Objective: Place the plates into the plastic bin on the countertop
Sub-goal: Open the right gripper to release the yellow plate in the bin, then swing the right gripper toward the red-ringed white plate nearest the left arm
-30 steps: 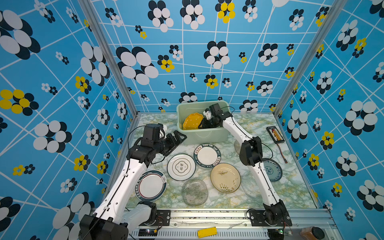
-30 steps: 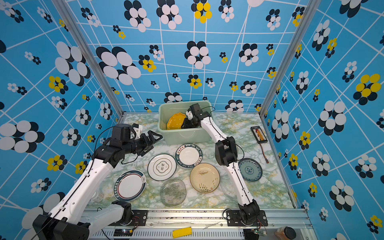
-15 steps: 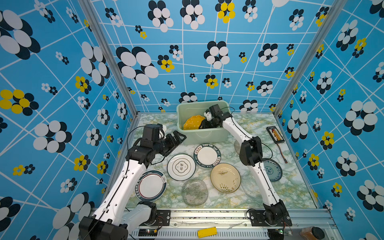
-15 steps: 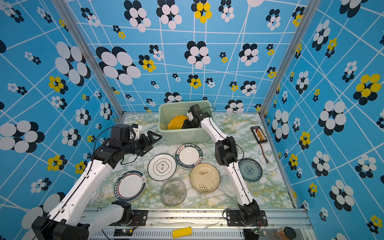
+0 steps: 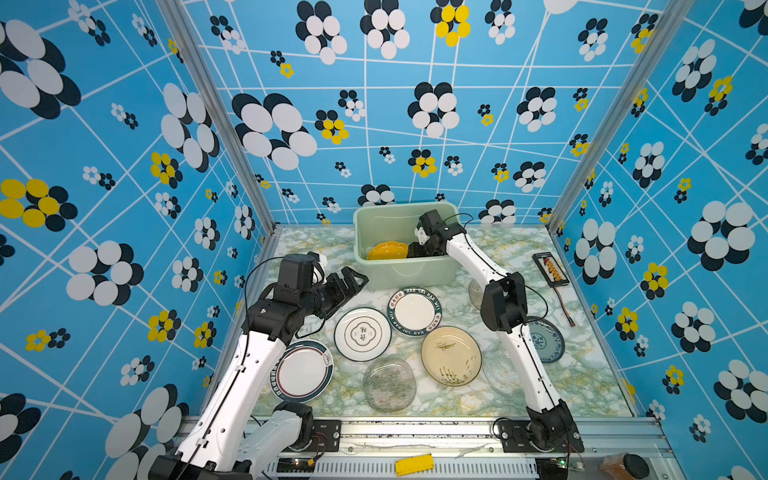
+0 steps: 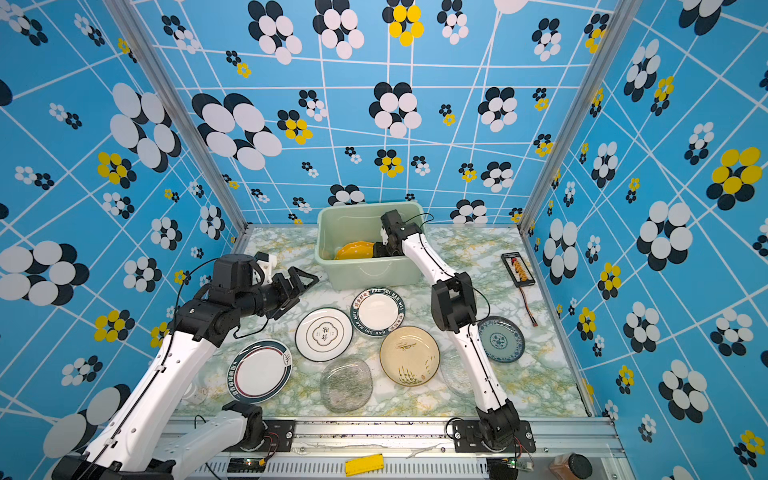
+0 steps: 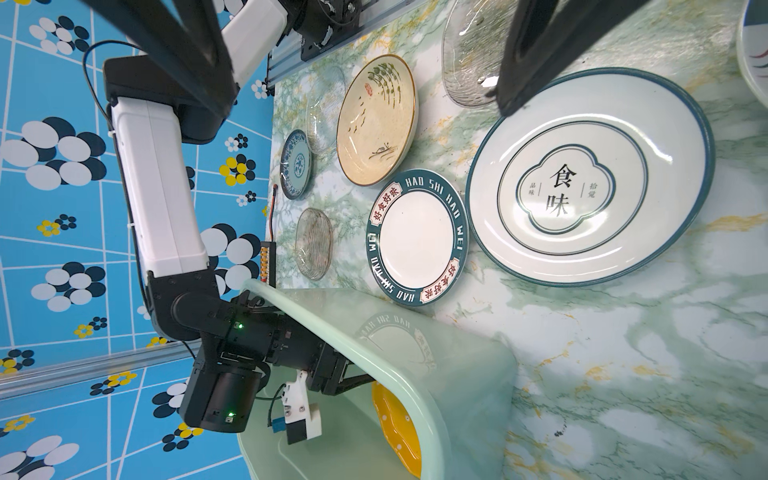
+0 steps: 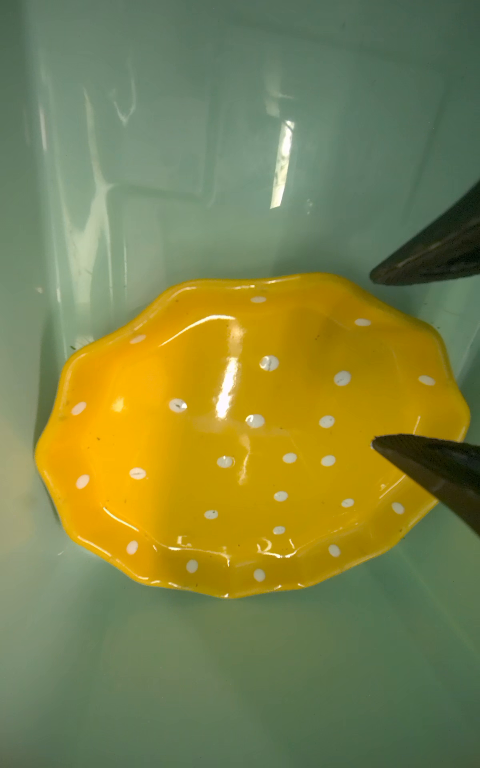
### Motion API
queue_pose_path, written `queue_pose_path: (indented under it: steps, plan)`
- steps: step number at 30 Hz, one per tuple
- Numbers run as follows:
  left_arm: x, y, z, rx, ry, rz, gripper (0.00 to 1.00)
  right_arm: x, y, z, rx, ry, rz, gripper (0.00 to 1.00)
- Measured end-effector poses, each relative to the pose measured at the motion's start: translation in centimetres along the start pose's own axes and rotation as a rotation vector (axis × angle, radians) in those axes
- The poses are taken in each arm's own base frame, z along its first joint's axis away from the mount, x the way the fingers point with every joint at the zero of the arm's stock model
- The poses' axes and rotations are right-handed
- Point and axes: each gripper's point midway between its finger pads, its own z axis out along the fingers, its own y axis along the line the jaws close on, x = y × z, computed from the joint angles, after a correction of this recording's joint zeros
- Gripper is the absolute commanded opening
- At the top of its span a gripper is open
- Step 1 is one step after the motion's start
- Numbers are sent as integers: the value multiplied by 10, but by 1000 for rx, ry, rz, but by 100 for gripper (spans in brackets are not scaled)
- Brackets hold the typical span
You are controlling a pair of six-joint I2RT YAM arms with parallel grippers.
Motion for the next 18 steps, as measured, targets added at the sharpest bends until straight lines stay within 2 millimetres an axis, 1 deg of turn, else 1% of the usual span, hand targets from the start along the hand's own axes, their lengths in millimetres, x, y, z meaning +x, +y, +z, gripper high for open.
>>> queue_pose_path:
  steps: [1, 7, 11, 14, 16, 18]
  plan:
    - [1, 1, 0, -4, 1, 0, 99, -2, 0, -3, 5, -9, -5, 64]
    - [3, 6, -6, -30, -8, 10, 99, -15, -1, -24, 48, -65, -27, 82]
    - [5, 11, -15, -62, -23, 16, 99, -25, 2, -43, 61, -108, -46, 86]
    - [2, 10, -26, -82, -53, 26, 99, -37, 12, -72, 48, -161, -59, 86]
    - [-1, 9, -37, -97, -90, 32, 99, -46, 22, -99, 30, -209, -67, 86]
    - [-2, 9, -49, -111, -125, 36, 99, -54, 34, -132, 8, -264, -79, 85]
